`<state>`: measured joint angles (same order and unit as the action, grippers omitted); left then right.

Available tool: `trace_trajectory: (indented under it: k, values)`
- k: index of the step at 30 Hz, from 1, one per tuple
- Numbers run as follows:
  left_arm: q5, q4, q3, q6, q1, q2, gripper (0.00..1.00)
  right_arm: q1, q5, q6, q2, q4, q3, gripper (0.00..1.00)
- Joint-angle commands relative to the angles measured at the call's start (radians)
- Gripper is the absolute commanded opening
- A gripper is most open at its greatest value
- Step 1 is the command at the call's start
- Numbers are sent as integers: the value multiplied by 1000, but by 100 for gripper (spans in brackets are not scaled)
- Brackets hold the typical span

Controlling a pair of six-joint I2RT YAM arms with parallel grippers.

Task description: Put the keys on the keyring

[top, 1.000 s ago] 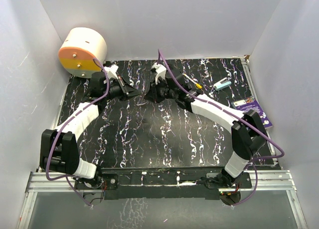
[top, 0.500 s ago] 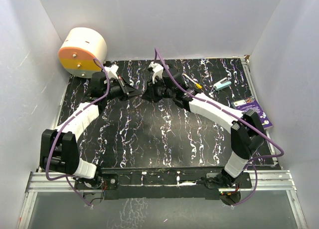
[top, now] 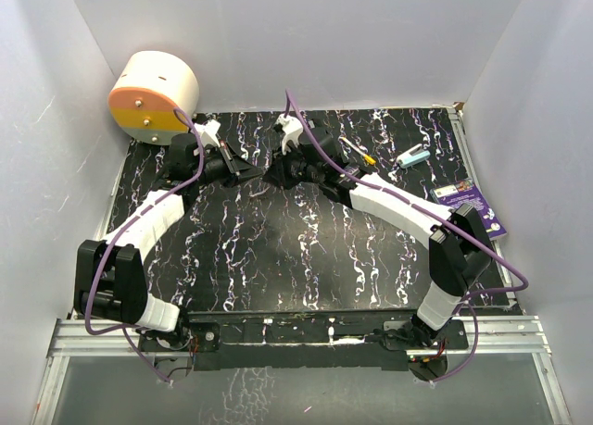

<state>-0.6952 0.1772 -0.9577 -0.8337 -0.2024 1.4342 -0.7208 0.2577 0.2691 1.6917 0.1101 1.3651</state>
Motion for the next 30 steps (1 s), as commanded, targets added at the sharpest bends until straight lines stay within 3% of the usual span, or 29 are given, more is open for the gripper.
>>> trace_trajectory:
  k: [1, 30]
  values:
    - [-21, -5, -19, 5, -7, -26, 0, -1, -66, 23, -21, -71, 43, 8]
    - [-33, 45, 19, -90, -19, -5, 0, -19, -32, 79, 81, -190, 81, 8]
